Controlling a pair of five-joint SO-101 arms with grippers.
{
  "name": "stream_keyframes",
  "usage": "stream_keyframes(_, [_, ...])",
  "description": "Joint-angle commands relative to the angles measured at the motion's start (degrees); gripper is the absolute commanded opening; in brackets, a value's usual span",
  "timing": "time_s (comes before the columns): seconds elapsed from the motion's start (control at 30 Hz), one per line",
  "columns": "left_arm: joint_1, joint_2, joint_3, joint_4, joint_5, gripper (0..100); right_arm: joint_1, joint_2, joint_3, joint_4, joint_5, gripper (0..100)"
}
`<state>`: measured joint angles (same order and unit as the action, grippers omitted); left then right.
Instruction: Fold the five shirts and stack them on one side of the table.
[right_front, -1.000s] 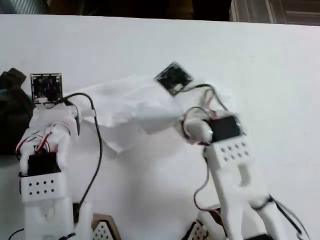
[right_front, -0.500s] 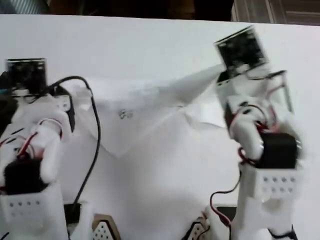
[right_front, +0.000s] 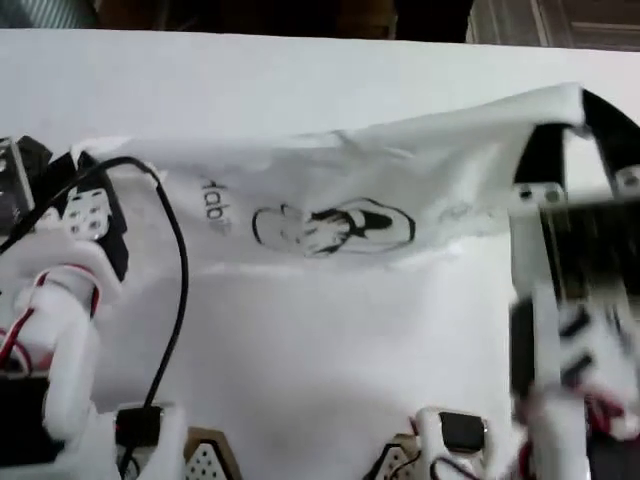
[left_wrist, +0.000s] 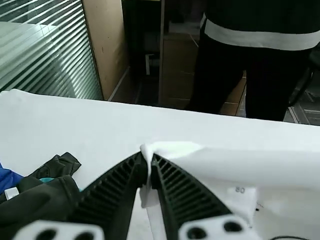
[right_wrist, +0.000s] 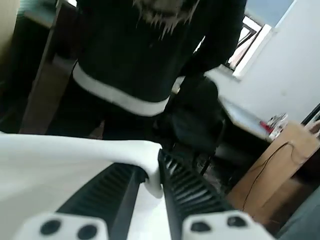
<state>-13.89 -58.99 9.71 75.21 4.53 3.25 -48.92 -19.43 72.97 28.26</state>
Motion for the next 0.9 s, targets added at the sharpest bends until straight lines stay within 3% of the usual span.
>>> stream_keyframes(0.0, [-0.4, -0.3, -5.6, 3.4, 0.4, 3, 0.7, -4.3, -3.2, 0.1, 0.0, 2.0])
stream_keyframes(0.63, [-0.8, -0.4, -16.8, 20.2, 0.6, 3, 0.7, -17.8, -3.4, 4.4, 0.2, 2.0])
stream_keyframes(0.77, [-0.8, 0.2, -15.0, 19.1, 0.7, 3, 0.5, -16.1, -2.0, 4.1, -0.2, 2.0])
stream_keyframes(0.87, [-0.7, 0.3, -7.3, 12.0, 0.7, 3, 0.3, -12.2, 2.6, 1.0, -0.4, 2.1])
